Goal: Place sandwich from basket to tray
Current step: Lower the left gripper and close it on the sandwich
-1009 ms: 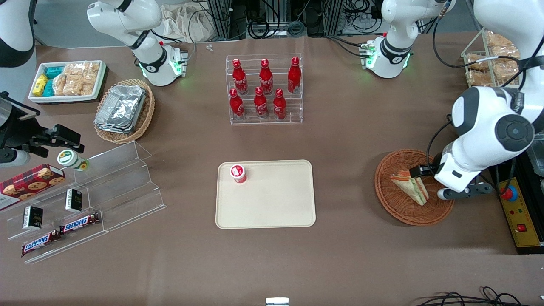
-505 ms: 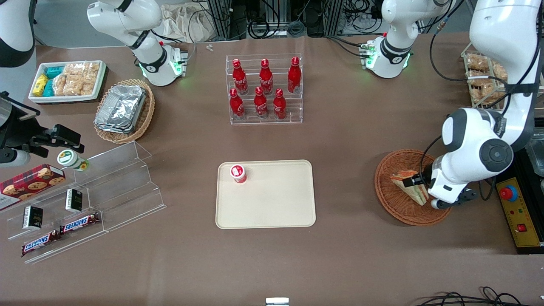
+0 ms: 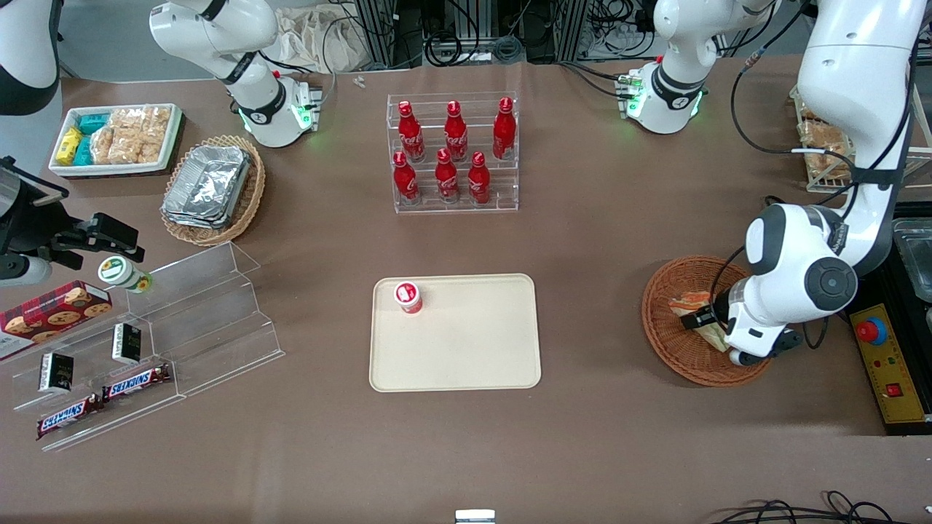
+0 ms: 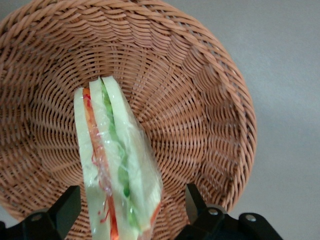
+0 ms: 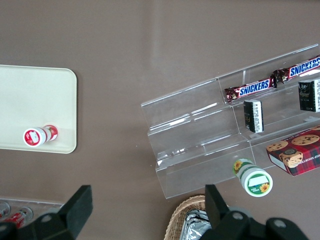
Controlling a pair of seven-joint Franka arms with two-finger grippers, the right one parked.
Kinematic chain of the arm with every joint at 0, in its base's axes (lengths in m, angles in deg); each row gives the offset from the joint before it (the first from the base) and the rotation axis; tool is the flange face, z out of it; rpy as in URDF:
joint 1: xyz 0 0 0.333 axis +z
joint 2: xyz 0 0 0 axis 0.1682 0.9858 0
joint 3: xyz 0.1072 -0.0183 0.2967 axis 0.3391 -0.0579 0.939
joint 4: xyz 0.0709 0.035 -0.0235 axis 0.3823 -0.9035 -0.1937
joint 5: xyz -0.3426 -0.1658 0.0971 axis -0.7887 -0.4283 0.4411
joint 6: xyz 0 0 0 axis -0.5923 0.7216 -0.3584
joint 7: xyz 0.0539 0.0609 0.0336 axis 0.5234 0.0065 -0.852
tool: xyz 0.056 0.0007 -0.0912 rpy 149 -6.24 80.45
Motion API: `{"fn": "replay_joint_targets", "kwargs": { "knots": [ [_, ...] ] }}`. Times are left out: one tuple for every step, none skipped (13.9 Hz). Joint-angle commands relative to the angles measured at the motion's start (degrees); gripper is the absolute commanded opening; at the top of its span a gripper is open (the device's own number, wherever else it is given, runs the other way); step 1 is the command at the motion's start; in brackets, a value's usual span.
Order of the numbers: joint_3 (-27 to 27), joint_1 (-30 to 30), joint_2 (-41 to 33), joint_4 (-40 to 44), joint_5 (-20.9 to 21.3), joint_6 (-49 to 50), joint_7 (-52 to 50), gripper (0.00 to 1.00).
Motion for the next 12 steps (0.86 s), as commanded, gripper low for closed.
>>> {"fn": "replay_joint_targets", "kwargs": {
  "knots": [
    [0.8,0.2,1.1,-0.4,1.2,-2.5,-2.0,0.90],
    [0.9,0.3,1.6,-0.4,1.2,-2.6,-2.3,0.86],
    [0.9,0.3,1.8,-0.4,1.2,-3.0,-3.0,0.77],
    [1.0,0.3,2.0,-0.4,1.2,-3.1,-3.7,0.69],
    [1.0,0.2,2.1,-0.4,1.2,-3.0,-4.1,0.60],
    [0.9,0.2,2.0,-0.4,1.2,-2.9,-4.3,0.51],
    [0.9,0.1,1.9,-0.4,1.2,-2.7,-4.5,0.41],
    [0.9,0.0,1.7,-0.4,1.3,-2.4,-5.0,0.31],
    [0.9,-0.1,1.2,-0.4,1.3,-1.2,-5.0,0.17],
    [0.8,-0.2,0.6,0.1,1.3,0.9,-4.9,0.06],
    [0.7,-0.3,-0.6,0.5,1.3,3.5,-4.6,0.00],
    [0.1,-0.4,-2.1,1.2,1.2,6.0,-4.6,0.00]
  ]
}}
